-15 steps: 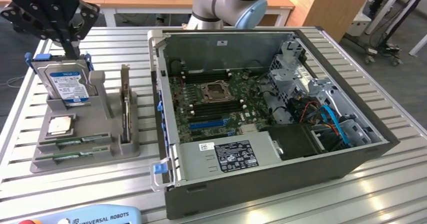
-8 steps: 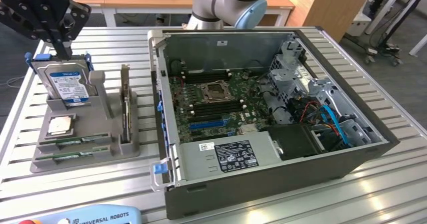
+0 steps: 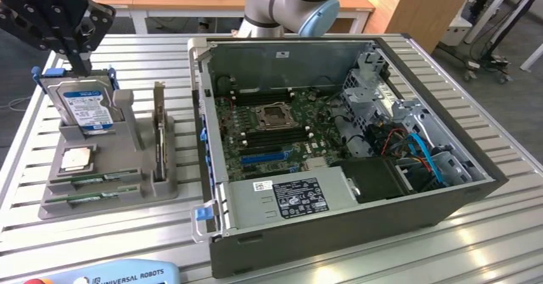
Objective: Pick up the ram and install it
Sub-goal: 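Reach for the ram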
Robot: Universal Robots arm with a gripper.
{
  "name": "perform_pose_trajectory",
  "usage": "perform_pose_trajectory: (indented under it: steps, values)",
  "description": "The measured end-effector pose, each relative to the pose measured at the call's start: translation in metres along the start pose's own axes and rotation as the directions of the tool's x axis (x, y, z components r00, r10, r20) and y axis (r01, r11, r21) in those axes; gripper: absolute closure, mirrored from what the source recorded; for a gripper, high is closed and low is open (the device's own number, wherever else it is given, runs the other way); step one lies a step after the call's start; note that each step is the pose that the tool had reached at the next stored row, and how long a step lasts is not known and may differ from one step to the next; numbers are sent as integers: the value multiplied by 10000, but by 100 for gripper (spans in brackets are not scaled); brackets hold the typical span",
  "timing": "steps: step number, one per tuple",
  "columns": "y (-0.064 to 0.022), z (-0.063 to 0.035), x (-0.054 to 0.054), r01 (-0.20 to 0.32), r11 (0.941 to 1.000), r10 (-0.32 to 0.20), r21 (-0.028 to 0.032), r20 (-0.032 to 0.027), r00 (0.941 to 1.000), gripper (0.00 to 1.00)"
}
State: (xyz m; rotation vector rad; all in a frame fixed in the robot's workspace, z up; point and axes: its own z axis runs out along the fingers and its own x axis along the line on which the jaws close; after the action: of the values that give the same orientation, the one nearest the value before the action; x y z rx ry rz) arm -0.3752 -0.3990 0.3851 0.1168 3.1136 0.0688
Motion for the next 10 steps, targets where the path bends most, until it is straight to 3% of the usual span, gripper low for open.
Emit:
perform_pose_trajectory:
  steps: [10]
  values:
    - [-103, -5, -8, 1, 10000, -1, 0, 0, 10000, 90]
